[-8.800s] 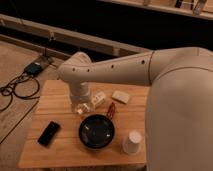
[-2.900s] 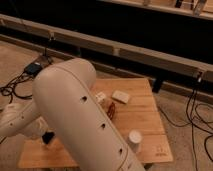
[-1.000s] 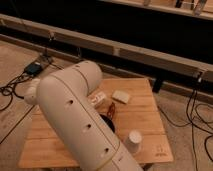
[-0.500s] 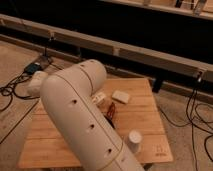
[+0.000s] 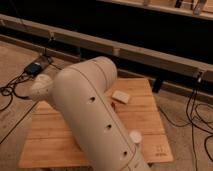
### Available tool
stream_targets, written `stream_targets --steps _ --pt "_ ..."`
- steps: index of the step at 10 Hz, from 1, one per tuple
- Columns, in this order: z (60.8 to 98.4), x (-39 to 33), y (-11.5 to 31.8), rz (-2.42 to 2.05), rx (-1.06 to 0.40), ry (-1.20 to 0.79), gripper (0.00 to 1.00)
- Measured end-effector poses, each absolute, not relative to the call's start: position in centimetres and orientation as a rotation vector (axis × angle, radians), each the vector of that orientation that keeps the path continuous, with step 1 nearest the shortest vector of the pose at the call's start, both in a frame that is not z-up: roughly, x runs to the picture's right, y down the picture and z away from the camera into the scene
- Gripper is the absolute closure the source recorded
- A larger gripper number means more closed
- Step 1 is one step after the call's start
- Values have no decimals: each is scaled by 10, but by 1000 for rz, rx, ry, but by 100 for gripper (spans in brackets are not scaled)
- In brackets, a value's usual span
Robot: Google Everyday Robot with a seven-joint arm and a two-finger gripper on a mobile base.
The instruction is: Push the eraser across the table
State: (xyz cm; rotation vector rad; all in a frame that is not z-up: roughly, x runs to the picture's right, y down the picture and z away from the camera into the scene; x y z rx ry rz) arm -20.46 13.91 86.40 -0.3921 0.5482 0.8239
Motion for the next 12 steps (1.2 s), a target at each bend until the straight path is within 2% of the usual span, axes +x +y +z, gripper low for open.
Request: stream_targets --steps 3,12 --pt "865 -169 143 856 -380 595 35" --pt "890 -132 107 827 -211 722 35"
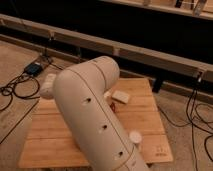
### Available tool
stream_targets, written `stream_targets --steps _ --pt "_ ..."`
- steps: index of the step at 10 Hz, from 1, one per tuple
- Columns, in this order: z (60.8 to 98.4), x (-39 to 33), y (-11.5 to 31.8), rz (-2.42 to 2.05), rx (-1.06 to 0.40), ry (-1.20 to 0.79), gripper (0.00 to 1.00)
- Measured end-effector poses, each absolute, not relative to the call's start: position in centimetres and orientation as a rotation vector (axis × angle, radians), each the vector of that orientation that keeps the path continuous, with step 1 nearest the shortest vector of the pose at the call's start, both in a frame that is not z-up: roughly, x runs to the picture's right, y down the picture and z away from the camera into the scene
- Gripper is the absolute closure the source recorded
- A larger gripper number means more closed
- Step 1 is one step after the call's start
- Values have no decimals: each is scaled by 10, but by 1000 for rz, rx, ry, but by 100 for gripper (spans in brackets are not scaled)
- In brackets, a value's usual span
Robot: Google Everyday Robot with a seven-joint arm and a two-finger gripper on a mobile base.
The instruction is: Push the eraser across the table
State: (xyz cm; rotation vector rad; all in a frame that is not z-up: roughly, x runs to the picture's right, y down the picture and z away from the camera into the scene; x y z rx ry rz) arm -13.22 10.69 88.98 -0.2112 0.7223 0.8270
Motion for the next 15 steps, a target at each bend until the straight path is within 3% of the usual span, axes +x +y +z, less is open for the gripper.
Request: stream_targets --steps 15 --pt "947 -128 49 850 -69 752 35"
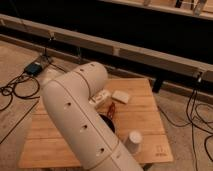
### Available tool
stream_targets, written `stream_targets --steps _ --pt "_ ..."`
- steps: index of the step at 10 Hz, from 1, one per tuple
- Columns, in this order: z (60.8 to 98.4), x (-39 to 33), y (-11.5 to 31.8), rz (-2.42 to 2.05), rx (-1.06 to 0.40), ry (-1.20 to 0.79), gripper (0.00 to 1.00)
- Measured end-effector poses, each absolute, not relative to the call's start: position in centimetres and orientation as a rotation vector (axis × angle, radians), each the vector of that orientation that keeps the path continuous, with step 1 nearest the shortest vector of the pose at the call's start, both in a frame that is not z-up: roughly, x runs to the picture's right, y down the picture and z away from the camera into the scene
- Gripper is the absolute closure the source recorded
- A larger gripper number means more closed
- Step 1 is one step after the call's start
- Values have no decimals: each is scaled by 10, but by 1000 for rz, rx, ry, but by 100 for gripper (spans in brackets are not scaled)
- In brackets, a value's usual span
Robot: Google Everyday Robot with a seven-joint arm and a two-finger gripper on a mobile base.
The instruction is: Push the eraser across the table
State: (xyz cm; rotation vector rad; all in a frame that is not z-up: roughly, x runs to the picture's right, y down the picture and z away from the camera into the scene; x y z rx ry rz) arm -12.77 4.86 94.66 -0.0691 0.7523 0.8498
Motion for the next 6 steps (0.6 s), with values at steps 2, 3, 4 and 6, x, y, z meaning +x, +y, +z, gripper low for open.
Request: stream_targets --steps 2,3,4,6 --pt "952 -124 33 868 -46 753 35" --pt "955 -122 26 874 -34 753 35" --pt "959 -120 20 883 -23 753 35" --pt "964 -118 11 910 -15 742 35"
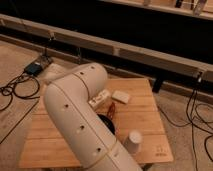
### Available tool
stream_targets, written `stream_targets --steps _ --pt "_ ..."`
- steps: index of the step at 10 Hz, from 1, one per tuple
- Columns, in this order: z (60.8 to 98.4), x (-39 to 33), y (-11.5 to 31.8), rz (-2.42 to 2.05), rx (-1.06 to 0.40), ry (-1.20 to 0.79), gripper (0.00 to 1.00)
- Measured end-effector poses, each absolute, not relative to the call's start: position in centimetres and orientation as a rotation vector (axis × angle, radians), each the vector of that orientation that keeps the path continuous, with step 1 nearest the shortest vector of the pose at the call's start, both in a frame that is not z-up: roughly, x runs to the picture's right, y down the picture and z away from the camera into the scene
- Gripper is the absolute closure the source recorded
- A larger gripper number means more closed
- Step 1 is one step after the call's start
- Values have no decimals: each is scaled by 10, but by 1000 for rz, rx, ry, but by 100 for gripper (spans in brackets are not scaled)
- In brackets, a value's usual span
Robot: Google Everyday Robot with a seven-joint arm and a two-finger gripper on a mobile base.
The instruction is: Push the eraser across the table
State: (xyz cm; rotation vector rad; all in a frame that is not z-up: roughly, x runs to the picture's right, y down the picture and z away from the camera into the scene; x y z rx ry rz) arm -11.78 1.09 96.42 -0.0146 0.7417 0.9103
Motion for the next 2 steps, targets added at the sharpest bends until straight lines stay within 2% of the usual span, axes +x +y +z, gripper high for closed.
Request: stream_targets --steps 2 --pt "964 -117 11 913 -14 743 35"
